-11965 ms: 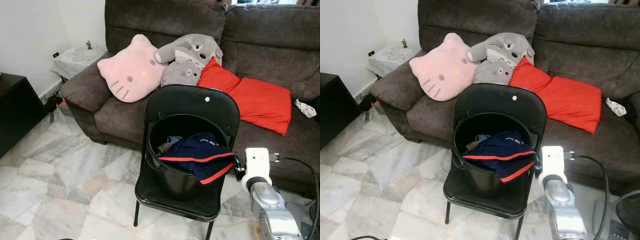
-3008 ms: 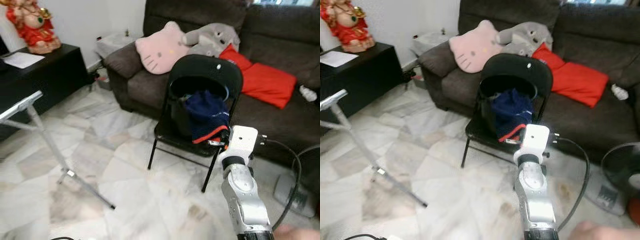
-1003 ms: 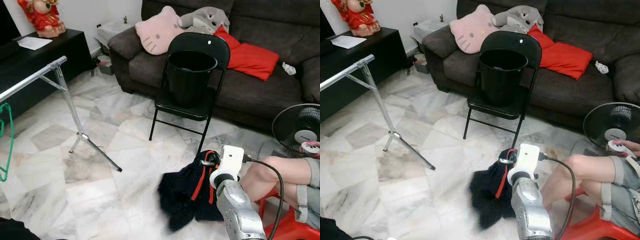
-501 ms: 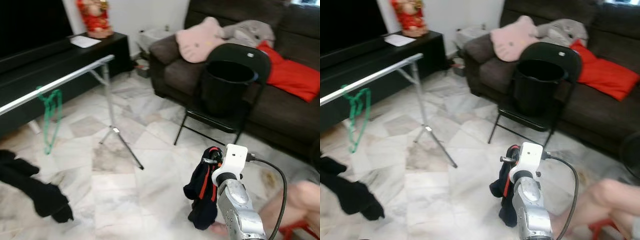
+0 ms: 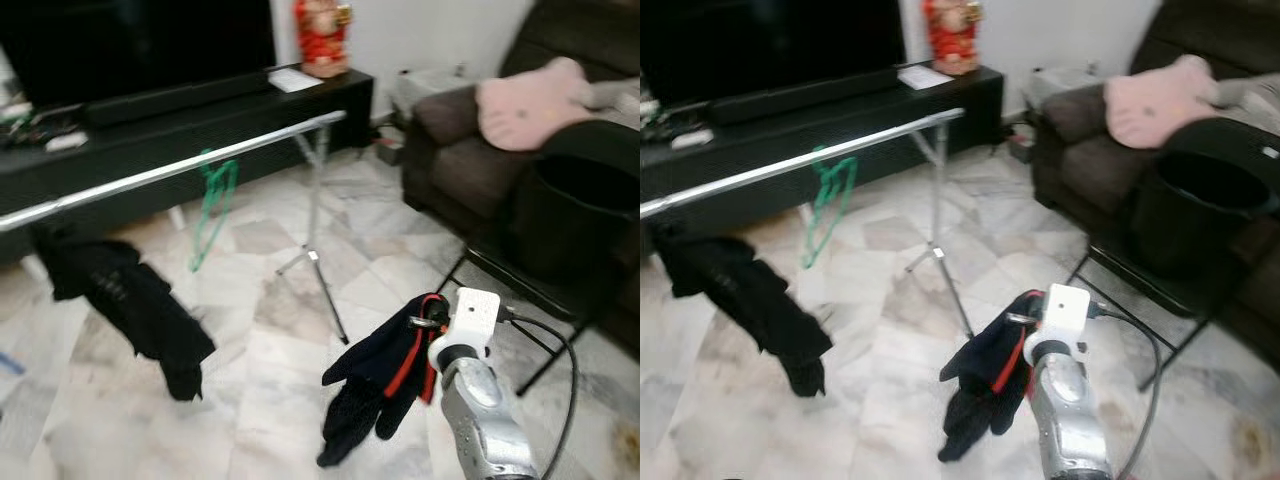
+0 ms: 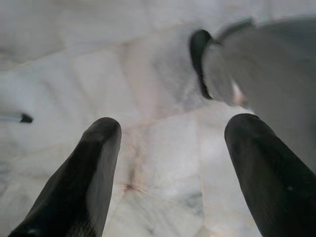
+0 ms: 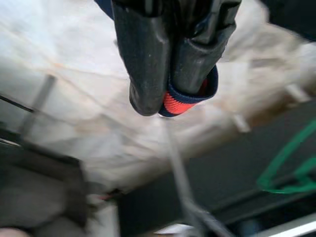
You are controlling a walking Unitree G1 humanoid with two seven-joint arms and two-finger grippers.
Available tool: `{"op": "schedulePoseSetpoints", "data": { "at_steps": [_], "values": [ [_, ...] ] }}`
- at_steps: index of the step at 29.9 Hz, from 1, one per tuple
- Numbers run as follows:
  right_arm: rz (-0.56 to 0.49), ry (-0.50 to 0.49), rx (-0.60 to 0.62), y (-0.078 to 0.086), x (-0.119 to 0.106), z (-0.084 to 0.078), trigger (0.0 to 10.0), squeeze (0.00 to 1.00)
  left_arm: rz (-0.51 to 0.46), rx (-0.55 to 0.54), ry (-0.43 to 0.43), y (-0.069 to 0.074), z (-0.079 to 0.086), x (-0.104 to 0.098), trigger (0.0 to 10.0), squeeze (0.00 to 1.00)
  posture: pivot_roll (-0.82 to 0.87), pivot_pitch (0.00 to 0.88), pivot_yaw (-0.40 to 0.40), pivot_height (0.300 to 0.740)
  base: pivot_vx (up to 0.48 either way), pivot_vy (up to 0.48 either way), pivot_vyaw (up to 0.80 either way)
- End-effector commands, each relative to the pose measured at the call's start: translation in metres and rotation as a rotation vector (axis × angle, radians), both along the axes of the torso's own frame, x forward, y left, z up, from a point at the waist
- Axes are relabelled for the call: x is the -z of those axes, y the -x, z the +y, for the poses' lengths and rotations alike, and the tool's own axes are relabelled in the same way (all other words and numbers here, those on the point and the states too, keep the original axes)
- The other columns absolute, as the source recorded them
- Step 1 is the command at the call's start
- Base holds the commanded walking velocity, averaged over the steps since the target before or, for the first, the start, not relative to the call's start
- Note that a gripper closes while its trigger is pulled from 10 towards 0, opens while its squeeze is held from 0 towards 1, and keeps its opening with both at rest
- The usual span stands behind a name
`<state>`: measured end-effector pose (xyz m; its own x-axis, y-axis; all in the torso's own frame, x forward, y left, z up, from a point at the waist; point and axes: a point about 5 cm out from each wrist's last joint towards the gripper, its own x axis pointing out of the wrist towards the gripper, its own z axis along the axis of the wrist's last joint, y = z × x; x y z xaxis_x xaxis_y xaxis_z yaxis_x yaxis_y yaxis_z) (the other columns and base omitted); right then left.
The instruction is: Hang hanger
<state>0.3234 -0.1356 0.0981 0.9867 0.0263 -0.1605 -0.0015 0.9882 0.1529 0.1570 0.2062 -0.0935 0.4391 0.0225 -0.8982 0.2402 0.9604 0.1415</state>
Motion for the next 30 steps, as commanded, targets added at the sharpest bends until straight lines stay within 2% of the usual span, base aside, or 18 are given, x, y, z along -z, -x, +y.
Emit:
{"op": "schedulePoseSetpoints", "data": {
  "at_steps": [1,30],
  "values": [
    [-0.027,0.011,0.023,-0.0017,-0.005,-0.0077,10.0,0.0,0.019,-0.012,0.003,0.0064,-0.0009,0.0028,10.0,0.0,-0.06,0.065,0.018,0.74,0.0,0.0,0.8],
    [-0.04,0.011,0.025,-0.0025,-0.0079,-0.0097,10.0,0.0,0.014,-0.021,0.003,0.0049,-0.0012,0.0023,10.0,0.0,-0.07,0.075,0.017,0.74,0.0,0.0,0.8]
  ]
}}
